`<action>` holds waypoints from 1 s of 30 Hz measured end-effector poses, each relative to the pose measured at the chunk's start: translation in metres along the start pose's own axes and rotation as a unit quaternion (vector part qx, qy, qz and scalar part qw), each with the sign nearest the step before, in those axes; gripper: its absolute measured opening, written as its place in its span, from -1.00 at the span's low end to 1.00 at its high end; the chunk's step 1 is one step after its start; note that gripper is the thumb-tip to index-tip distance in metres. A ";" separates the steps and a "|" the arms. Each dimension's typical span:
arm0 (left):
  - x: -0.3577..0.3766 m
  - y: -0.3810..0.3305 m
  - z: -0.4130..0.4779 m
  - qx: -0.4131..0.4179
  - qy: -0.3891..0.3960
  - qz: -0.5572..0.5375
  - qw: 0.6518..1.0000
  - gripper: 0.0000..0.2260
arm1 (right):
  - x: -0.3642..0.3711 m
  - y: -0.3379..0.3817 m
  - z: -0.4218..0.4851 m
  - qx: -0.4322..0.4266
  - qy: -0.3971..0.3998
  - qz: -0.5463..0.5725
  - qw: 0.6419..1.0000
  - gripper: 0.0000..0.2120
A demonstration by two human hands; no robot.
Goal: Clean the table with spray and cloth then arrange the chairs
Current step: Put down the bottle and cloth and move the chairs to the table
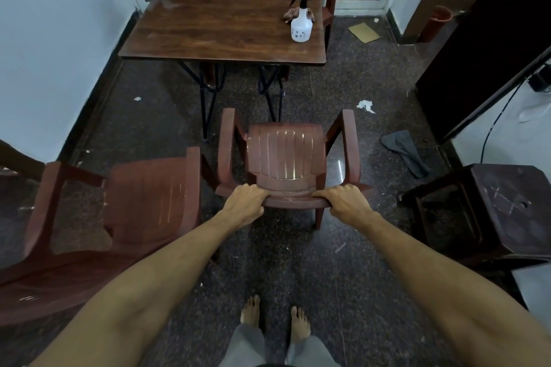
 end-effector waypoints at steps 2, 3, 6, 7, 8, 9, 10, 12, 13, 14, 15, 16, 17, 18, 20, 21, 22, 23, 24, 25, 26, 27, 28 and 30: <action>0.000 0.001 -0.001 -0.003 0.004 0.001 1.000 -0.58 | 0.001 0.001 0.000 -0.002 0.006 0.000 1.000 -0.44; 0.000 0.001 -0.001 -0.002 0.007 0.001 1.000 -0.57 | 0.001 0.000 0.000 -0.003 0.008 0.001 1.000 -0.45; 0.001 0.000 -0.001 0.005 0.015 -0.006 1.000 -0.55 | 0.005 -0.001 0.001 -0.004 0.027 0.006 1.000 -0.51; 0.000 0.000 -0.001 0.010 0.016 -0.009 1.000 -0.55 | 0.007 -0.002 0.002 -0.002 0.039 0.012 0.999 -0.53; -0.001 0.001 -0.002 0.016 0.016 -0.016 1.000 -0.55 | 0.008 -0.002 0.002 -0.002 0.051 0.024 0.998 -0.54; -0.002 0.002 -0.004 0.020 0.015 -0.027 0.999 -0.52 | 0.008 -0.001 0.002 -0.003 0.061 0.044 0.997 -0.49; -0.005 0.004 -0.006 0.026 0.013 -0.040 0.999 -0.48 | 0.007 0.002 0.001 -0.004 0.068 0.068 0.995 -0.41; -0.011 0.011 -0.016 0.033 0.009 -0.054 0.998 -0.36 | -0.003 0.014 0.002 -0.014 0.058 0.108 0.992 -0.23; -0.016 0.015 -0.022 0.032 0.005 -0.058 0.998 -0.30 | -0.009 0.022 0.004 -0.018 0.046 0.118 0.992 -0.18; -0.022 0.022 -0.030 0.026 -0.001 -0.063 0.998 -0.26 | -0.016 0.031 0.006 -0.021 0.033 0.121 0.992 -0.16; -0.029 0.031 -0.038 0.019 -0.008 -0.069 0.997 -0.23 | -0.022 0.041 0.009 -0.024 0.020 0.124 0.992 -0.15; -0.037 0.040 -0.048 0.013 -0.017 -0.077 0.997 -0.22 | -0.030 0.053 0.013 -0.027 0.009 0.126 0.992 -0.16; -0.045 0.053 -0.061 0.006 -0.025 -0.085 0.996 -0.22 | -0.036 0.068 0.019 -0.034 -0.001 0.126 0.991 -0.19; -0.053 0.064 -0.070 0.003 -0.033 -0.091 0.995 -0.22 | -0.043 0.080 0.023 -0.038 -0.010 0.127 0.991 -0.22; -0.067 0.093 -0.098 -0.013 -0.044 -0.097 0.994 -0.24 | -0.054 0.115 0.034 -0.054 -0.023 0.132 0.990 -0.26; -0.071 0.109 -0.111 -0.023 -0.046 -0.100 0.994 -0.24 | -0.057 0.133 0.038 -0.065 -0.027 0.137 0.988 -0.26; -0.071 0.127 -0.126 -0.033 -0.044 -0.102 0.993 -0.24 | -0.060 0.156 0.043 -0.075 -0.031 0.141 0.987 -0.27; -0.072 0.145 -0.140 -0.042 -0.044 -0.102 0.993 -0.25 | -0.061 0.177 0.048 -0.083 -0.035 0.146 0.985 -0.27; -0.069 0.166 -0.154 -0.051 -0.041 -0.103 0.993 -0.25 | -0.062 0.201 0.053 -0.090 -0.037 0.148 0.984 -0.27; -0.063 0.188 -0.168 -0.057 -0.035 -0.105 0.992 -0.26 | -0.061 0.227 0.058 -0.097 -0.037 0.148 0.984 -0.27; -0.056 0.212 -0.183 -0.061 -0.025 -0.109 0.992 -0.26 | -0.058 0.255 0.065 -0.103 -0.033 0.148 0.983 -0.27; -0.050 0.232 -0.194 -0.064 -0.017 -0.112 0.992 -0.26 | -0.054 0.278 0.071 -0.108 -0.027 0.146 0.983 -0.26; -0.042 0.254 -0.207 -0.066 -0.009 -0.117 0.991 -0.26 | -0.049 0.305 0.077 -0.114 -0.021 0.145 0.983 -0.25; -0.021 0.303 -0.236 -0.067 0.014 -0.133 0.989 -0.25 | -0.034 0.364 0.092 -0.115 -0.010 0.149 0.982 -0.20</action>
Point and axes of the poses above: each hand's wrist, its own z-axis towards the middle knuckle, its own x-axis out of the palm, y = z × x, the point moved 8 cm from there along z, towards the middle knuckle, and after that the axes turned 5 degrees about -x, right-handed, at the moved point
